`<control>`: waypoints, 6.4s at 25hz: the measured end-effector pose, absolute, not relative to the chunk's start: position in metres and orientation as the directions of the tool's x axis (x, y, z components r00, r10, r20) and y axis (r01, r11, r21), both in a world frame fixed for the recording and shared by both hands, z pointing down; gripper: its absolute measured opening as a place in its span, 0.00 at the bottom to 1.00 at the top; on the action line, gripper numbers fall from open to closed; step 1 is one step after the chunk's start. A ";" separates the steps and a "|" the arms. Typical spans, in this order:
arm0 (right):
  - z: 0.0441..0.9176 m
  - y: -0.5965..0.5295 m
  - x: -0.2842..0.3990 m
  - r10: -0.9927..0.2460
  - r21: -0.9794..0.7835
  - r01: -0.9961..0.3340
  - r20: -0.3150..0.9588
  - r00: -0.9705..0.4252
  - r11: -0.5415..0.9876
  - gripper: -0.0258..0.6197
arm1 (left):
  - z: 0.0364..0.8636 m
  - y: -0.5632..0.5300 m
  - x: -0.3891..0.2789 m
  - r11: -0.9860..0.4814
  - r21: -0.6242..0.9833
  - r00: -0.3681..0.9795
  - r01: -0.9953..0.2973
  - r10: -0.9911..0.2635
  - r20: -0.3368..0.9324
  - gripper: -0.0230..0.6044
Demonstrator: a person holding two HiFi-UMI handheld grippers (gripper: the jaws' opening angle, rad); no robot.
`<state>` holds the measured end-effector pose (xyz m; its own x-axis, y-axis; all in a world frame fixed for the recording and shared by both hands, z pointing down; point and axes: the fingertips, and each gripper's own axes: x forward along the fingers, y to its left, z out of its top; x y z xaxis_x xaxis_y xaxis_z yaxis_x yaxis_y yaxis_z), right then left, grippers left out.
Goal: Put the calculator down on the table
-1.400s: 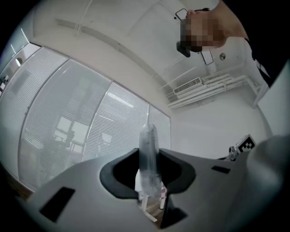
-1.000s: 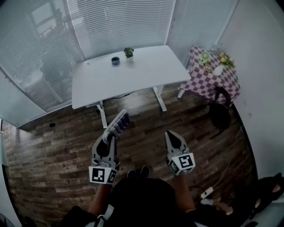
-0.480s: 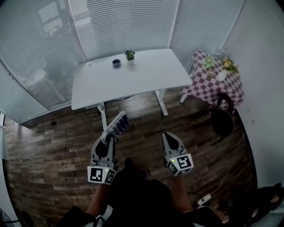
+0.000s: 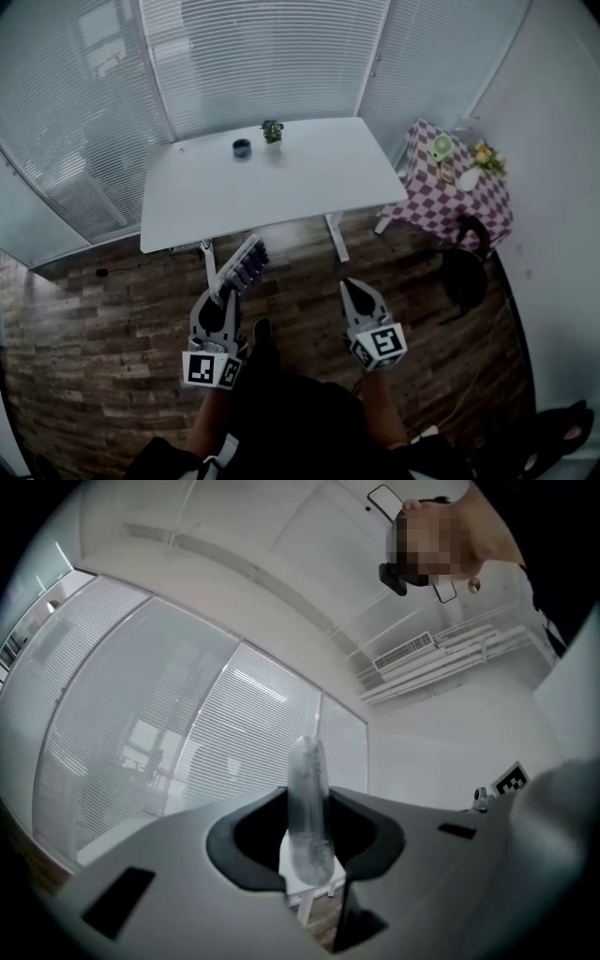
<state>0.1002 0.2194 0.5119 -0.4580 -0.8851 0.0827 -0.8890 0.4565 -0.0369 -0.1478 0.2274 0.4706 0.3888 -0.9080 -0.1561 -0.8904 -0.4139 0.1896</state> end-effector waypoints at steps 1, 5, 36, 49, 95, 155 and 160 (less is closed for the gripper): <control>0.510 0.208 0.100 -0.885 -0.027 -0.889 0.082 -0.458 0.457 0.05 | 0.471 0.217 -0.148 -0.415 0.194 0.389 -0.889 -0.908 -0.157 0.19; 0.505 0.168 0.093 -0.887 -0.031 -0.890 0.075 -0.456 0.455 0.05 | 0.468 0.176 -0.155 -0.427 0.252 0.393 -0.869 -0.903 -0.175 0.19; 0.509 -0.032 0.047 -0.928 -0.108 -0.924 0.031 -0.371 0.366 0.05 | 0.476 -0.047 -0.195 -0.496 0.246 0.486 -0.832 -0.868 -0.106 0.19; 0.507 -0.142 0.095 -0.892 -0.122 -0.887 0.025 -0.452 0.446 0.05 | 0.471 -0.128 -0.134 -0.436 0.246 0.427 -0.865 -0.899 -0.092 0.19; 0.509 -0.298 0.124 -0.836 -0.062 -0.838 0.063 -0.546 0.542 0.05 | 0.542 -0.270 -0.101 -0.092 0.959 0.245 -0.270 -0.969 -0.024 0.19; 0.549 -0.302 0.136 -0.874 -0.137 -0.888 0.163 -0.457 0.438 0.05 | 0.854 -0.351 -0.036 0.216 0.912 0.625 -0.349 -0.671 0.399 0.20; 0.548 -0.300 0.135 -0.878 -0.130 -0.894 0.170 -0.447 0.429 0.05 | 0.858 -0.349 -0.041 0.260 0.855 0.581 -0.449 -0.642 0.500 0.21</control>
<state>0.1348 -0.3002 0.5479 -0.4467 -0.8784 0.1698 -0.8937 0.4294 -0.1300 -0.0410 -0.3493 0.8584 0.5814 -0.6418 0.5001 -0.4489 0.2597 0.8550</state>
